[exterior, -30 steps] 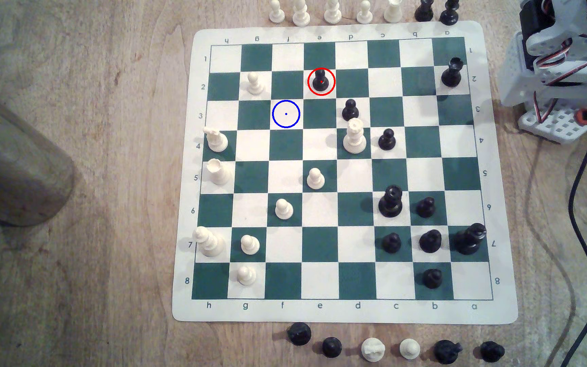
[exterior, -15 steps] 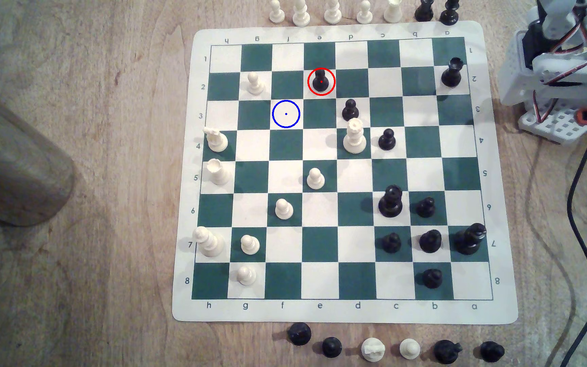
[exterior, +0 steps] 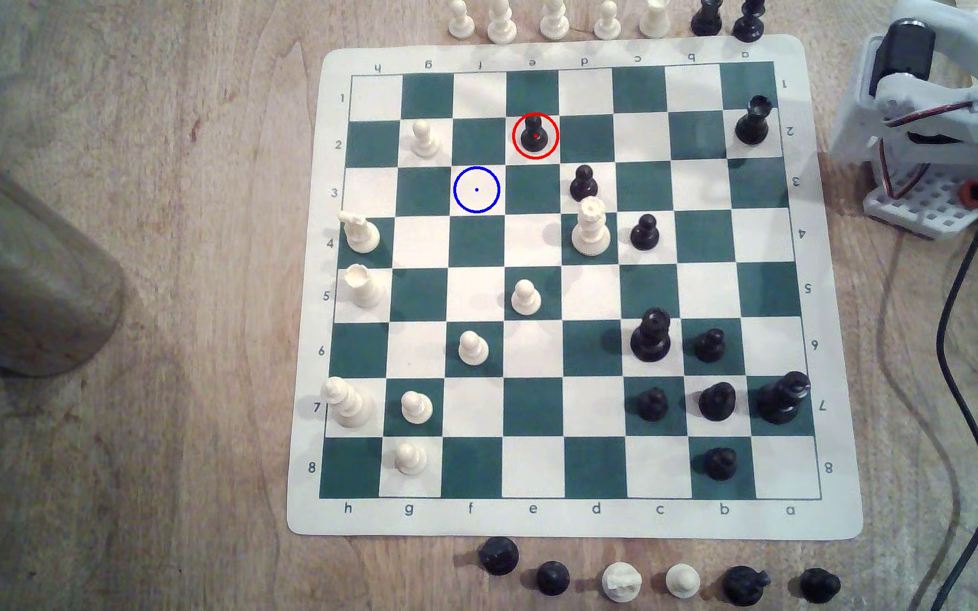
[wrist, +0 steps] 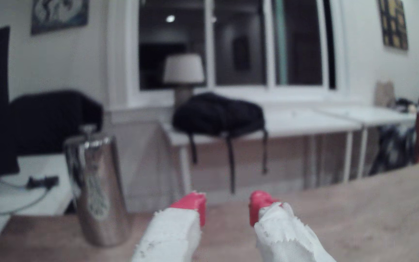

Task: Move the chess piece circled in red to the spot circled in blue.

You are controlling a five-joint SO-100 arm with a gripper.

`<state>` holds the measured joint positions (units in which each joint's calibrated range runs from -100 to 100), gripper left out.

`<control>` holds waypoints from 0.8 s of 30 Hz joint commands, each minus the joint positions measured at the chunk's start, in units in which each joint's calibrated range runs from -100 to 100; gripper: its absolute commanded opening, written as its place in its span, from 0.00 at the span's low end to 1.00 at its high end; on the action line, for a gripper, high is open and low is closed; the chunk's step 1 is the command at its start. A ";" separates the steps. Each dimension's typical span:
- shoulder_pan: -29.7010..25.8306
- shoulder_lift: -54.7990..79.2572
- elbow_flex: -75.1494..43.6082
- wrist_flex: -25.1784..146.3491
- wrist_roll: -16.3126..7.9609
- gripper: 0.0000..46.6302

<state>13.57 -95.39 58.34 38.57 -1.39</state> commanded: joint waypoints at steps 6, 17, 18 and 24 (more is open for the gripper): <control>-1.17 10.08 -4.30 21.63 -0.54 0.41; -5.86 35.80 -13.01 23.35 -4.35 0.51; -5.79 39.70 -14.64 22.86 -4.69 0.50; -5.08 53.71 -19.72 20.81 -5.91 0.50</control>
<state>7.96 -49.64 46.50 60.96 -6.52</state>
